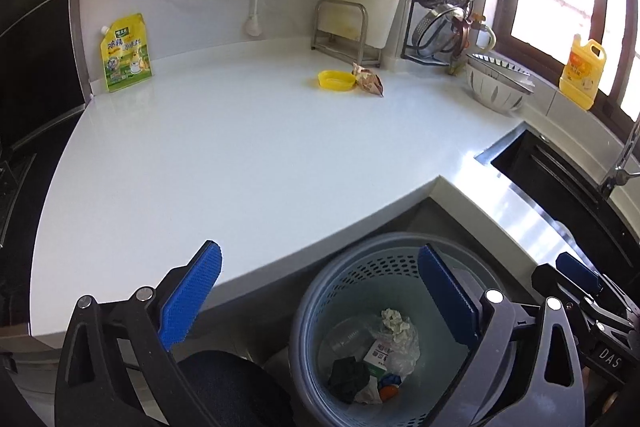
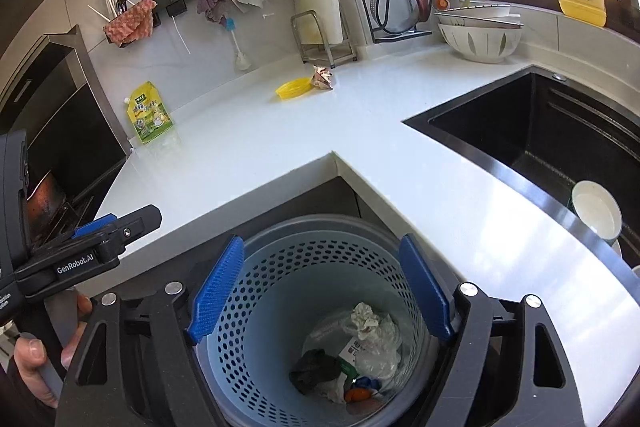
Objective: Collect trash
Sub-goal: 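Move both open tools forward to the yellow lid and snack wrapper, then grasp the snack wrapper with the right tool while the left tool grasps the yellow lid, then carry the lid in the left tool and wrapper in the right tool over the bin, then open the left tool dropping the lid while the right tool drops the wrapper into the bin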
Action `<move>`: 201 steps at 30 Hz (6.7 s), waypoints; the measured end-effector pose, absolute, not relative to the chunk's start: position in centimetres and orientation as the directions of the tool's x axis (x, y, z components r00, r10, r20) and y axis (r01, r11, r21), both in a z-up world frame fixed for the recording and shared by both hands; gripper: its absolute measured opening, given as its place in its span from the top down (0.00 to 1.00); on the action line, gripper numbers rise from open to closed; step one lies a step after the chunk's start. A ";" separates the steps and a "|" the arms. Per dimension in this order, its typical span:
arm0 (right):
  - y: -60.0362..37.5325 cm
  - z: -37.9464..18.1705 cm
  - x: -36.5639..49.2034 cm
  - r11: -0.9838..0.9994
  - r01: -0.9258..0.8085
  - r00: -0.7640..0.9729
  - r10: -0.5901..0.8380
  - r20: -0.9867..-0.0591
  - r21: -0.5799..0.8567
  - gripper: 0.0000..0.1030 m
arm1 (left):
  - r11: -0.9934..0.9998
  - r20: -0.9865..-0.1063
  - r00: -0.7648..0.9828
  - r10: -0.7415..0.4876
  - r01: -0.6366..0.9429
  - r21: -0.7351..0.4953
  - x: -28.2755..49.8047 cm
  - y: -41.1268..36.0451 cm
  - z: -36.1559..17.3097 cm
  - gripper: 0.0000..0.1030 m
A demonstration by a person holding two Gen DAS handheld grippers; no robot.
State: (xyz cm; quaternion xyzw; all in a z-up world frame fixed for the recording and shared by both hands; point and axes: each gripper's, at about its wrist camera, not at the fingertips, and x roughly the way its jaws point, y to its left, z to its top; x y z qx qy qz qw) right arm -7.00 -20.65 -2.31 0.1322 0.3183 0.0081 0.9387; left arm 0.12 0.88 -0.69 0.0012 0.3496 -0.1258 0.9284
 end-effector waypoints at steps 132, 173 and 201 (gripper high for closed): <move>-32.0 -2.9 34.1 0.943 0.105 0.736 0.140 -0.662 0.316 0.70 | 0.977 -0.810 0.567 -0.149 0.209 -0.033 39.7 -14.6 -5.2 0.31; -25.8 0.2 7.4 0.954 0.096 0.792 0.099 -0.603 0.283 0.70 | 0.970 -0.624 0.770 -0.135 0.230 0.074 11.0 -3.7 1.7 0.32; -18.9 -8.1 -9.2 0.969 0.054 0.672 0.144 -0.726 0.242 0.62 | 0.962 -0.738 0.651 -0.180 0.275 0.008 -2.6 -3.3 -6.9 0.28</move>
